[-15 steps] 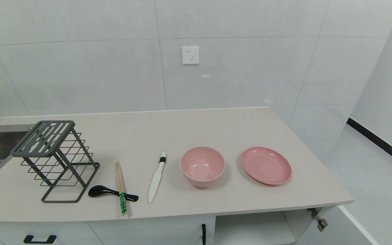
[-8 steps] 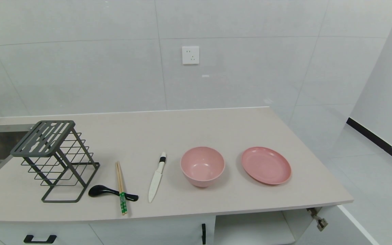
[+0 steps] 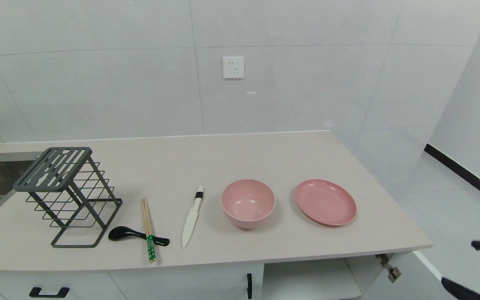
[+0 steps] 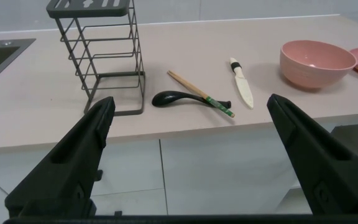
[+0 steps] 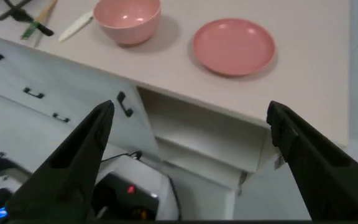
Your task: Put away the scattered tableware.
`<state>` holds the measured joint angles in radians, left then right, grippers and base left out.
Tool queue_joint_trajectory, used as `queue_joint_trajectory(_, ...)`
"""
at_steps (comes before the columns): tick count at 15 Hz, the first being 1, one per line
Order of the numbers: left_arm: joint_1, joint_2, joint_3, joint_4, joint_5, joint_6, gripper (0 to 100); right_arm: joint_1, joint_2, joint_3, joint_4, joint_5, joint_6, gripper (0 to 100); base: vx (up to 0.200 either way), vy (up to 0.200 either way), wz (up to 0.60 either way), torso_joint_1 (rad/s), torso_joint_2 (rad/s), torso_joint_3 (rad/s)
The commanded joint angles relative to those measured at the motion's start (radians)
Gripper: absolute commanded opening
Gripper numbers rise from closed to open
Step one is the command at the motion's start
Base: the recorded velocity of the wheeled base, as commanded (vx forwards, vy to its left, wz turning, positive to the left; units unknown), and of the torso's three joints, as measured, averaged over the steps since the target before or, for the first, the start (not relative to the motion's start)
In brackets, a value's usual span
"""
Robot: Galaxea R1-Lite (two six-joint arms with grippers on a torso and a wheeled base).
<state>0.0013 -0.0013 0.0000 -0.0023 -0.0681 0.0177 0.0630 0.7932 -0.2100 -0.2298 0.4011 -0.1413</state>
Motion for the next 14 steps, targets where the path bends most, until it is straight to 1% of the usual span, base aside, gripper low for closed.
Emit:
queue_joint_trajectory(1,0.000,0.001,0.000,-0.001,0.001,-0.001,100,0.035,0.245,-0.002,-0.207,-0.030,-0.072,100,0.000,0.000,0.00,0.000,0.00,0.000)
queue_joint_trajectory(2,0.000,0.001,0.000,-0.001,0.001,0.001,100,0.058,0.304,-0.020,-0.263,-0.025,-0.069,100,0.000,0.000,0.00,0.000,0.00,0.000)
queue_joint_trajectory(6,0.000,0.001,0.000,-0.001,-0.001,0.001,100,0.044,0.594,-0.037,-0.295,-0.028,-0.069,100,0.000,0.000,0.00,0.000,0.00,0.000)
queue_joint_trajectory(7,0.000,0.001,0.000,-0.001,-0.001,0.001,100,0.043,0.613,-0.037,-0.318,-0.027,-0.069,100,0.000,0.000,0.00,0.000,0.00,0.000)
queue_joint_trajectory(8,0.000,0.001,0.000,-0.001,0.001,0.001,100,0.041,0.698,-0.032,-0.464,-0.028,-0.069,100,0.000,0.000,0.00,0.000,0.00,0.000)
queue_joint_trajectory(9,0.000,0.001,0.000,-0.001,0.001,0.001,100,0.038,0.753,-0.035,-0.539,-0.028,-0.069,100,0.000,0.000,0.00,0.000,0.00,0.000)
queue_joint_trajectory(10,0.000,0.001,0.000,-0.001,0.001,0.001,100,0.031,0.791,-0.031,-0.569,-0.028,-0.069,100,0.000,0.000,0.00,0.000,0.00,0.000)
queue_joint_trajectory(13,0.000,0.001,0.000,-0.001,-0.001,0.001,100,0.029,0.847,-0.035,-0.579,-0.030,-0.063,100,0.000,0.000,0.00,0.000,0.00,0.000)
queue_joint_trajectory(14,0.000,0.001,0.000,-0.001,0.001,0.002,100,0.018,0.867,-0.051,-0.577,-0.030,-0.035,100,0.000,0.000,0.00,0.000,0.00,0.000)
